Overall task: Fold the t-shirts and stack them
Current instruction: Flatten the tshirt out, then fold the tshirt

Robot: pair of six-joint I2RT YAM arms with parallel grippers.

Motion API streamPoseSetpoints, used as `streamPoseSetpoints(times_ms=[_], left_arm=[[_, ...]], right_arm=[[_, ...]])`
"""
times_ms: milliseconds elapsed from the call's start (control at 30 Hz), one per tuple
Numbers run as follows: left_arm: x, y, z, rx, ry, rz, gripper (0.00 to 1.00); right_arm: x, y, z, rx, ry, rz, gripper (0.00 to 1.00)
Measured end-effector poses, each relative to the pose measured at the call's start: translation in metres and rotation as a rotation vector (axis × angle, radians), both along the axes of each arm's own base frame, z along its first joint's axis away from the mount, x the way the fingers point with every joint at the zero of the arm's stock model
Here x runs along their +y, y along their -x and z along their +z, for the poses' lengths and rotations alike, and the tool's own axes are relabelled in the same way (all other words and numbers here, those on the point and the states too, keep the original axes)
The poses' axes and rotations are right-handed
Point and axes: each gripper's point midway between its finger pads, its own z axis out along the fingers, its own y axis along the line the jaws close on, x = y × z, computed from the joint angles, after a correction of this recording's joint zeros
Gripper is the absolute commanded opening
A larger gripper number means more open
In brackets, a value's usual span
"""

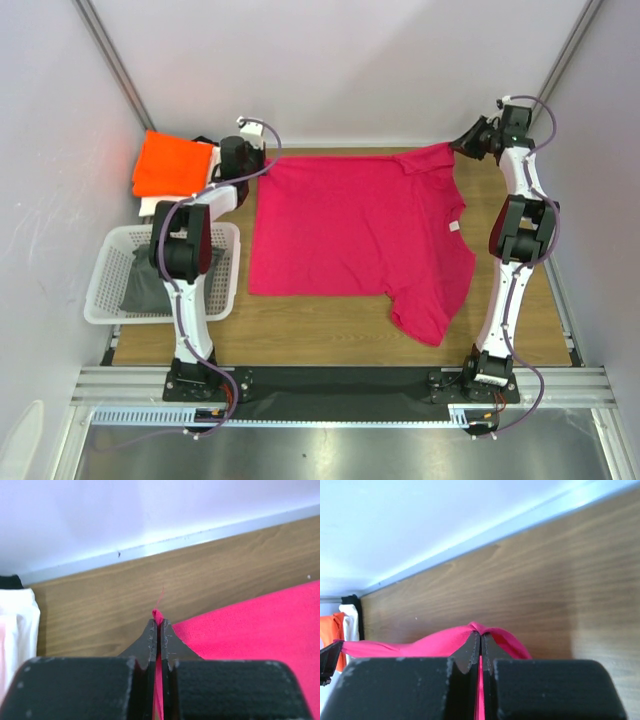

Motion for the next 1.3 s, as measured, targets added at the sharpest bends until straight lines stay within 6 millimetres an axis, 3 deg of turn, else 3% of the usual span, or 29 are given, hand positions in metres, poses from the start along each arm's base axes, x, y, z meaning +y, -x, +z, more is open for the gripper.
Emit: streamPoseSetpoints(times_ms=[167, 333, 533, 800, 1067, 1167, 1300], left_arm=[[-0.001, -0.005, 0.004, -0.014, -0.007, 0.0, 0.0], [-0.001, -0.002, -0.002, 0.009, -0.033, -0.011, 0.0], [0.002, 0.005, -0.01, 0.037, -0.086, -0.029, 0.0], [0.007, 0.034, -0.012, 0.089, -0.135, -0.055, 0.0], [0.011, 0.057, 0.01, 0.083, -0.168, -0.067, 0.0], [0.012, 0.066, 0.007, 0.095, -0.177, -0.075, 0.0], [0.012, 0.079, -0.009, 0.145, -0.189, -0.097, 0.0]], right_arm=[[0.0, -0.001, 0.004, -0.007, -0.01, 0.003, 0.0], [0.001, 0.008, -0.006, 0.034, -0.021, 0.009, 0.0], [0.008, 0.048, -0.022, 0.153, -0.048, 0.011, 0.0], [0.024, 0.098, 0.006, 0.229, -0.114, 0.027, 0.0], [0.036, 0.145, 0.023, 0.286, -0.145, 0.025, 0.0], [0.039, 0.168, 0.012, 0.352, -0.147, 0.016, 0.0], [0.042, 0.198, -0.019, 0.471, -0.148, 0.006, 0.0]])
